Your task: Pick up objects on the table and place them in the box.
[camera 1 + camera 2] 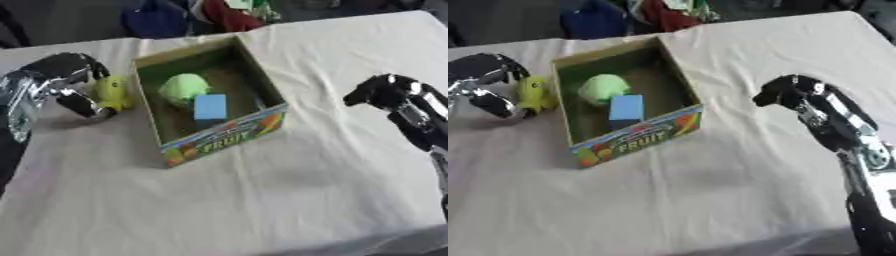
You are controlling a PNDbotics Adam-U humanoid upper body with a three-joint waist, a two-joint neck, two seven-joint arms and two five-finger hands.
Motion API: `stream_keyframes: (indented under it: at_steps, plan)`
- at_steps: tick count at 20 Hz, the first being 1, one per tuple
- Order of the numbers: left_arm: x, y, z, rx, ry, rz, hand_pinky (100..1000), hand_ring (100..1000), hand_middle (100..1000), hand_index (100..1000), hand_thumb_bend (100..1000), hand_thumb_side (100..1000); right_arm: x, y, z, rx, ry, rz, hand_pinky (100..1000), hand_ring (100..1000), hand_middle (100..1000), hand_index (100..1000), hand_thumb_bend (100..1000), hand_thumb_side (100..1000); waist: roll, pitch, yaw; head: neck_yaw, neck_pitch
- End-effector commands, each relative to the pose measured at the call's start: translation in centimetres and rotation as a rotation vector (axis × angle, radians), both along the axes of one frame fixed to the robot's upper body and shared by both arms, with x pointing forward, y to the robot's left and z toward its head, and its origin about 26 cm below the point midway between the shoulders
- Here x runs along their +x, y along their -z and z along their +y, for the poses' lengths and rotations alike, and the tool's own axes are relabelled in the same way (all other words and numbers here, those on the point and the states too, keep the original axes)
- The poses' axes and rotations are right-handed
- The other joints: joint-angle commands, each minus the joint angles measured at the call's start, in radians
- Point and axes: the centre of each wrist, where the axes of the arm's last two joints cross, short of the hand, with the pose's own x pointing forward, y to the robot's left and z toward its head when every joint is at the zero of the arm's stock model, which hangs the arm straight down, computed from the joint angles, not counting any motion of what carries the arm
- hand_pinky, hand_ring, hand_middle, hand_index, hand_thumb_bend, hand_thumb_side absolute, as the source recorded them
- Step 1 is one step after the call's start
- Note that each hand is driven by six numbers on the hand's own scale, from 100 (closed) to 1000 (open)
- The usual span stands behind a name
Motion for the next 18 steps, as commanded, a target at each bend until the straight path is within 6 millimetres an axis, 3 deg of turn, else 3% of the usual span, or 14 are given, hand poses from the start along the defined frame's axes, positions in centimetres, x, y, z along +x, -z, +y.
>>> stream_keyframes:
  at_steps: [1,9,18]
  plan:
    - [0.1,-0.8,0.6,0.005,-0.027,-0.071,643,567,574,748,462,307,0.0,-0.8,-0.5,-0.018,0.01,-0.022,737,720,619,743,100,662,-0.005,-0.013,-0.001,0.001,-0.005]
    - [0.0,-0.7,0.4,-0.053,-0.019,-0.214,550,449,411,573,312,160,0.0,-0.7,-0.5,-0.017,0.011,-0.024,737,720,619,743,100,660,-0.009,-0.012,0.001,0.0,-0.004]
    - [-1.3,-6.4,-0.9,-0.177,0.08,-0.406,536,430,378,541,235,138,0.0,-0.8,-0.6,-0.017,0.013,-0.025,737,720,618,742,100,655,-0.008,-0.015,0.007,-0.004,-0.006]
